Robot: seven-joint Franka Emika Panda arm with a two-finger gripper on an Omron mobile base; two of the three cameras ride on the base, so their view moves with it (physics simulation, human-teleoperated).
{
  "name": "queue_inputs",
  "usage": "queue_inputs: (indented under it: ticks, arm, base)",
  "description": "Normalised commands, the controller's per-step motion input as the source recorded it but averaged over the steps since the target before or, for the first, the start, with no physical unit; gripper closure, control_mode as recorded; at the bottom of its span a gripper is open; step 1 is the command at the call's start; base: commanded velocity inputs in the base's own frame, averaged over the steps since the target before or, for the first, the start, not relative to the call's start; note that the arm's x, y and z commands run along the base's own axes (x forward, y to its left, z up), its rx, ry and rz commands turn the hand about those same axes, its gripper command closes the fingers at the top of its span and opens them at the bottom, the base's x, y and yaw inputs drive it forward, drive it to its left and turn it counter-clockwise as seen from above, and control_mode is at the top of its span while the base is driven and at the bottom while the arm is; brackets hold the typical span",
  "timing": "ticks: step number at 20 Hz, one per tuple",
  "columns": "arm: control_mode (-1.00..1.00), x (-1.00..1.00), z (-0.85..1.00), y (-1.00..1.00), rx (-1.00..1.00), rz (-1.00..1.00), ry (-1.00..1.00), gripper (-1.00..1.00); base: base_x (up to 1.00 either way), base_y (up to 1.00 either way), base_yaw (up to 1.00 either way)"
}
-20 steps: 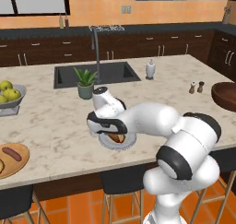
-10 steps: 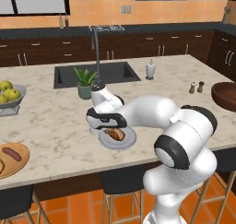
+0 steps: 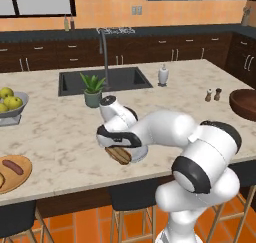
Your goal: Place one bun and one sausage from the bowl on each plate.
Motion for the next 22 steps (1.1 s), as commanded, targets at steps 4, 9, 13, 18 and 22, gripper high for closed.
queue_inputs:
  ticks: [4,9,13,18,22]
  arm:
    - [-1.00,-0.04,0.73,-0.18,0.01,0.00,0.14,-1.00]
    - [-1.00,-0.45,0.39,-0.79,0.13,0.00,0.15,-1.00]
    - [-1.00,-0.91,0.00,-1.00,0.02,-0.10,0.04,-1.00]
    - [-1.00,-1.00,0.00,-0.93,0.07,-0.13,0.02,-1.00]
    - [-1.00,-0.29,-0.11,-0.81,0.08,-0.02,0.04,-1.00]
  base:
    - [0.00,0.00,0.00]
    - [0.00,0.00,0.00]
    - [0.00,0.00,0.00]
    - [0.00,0.00,0.00]
    - [0.00,0.00,0.00]
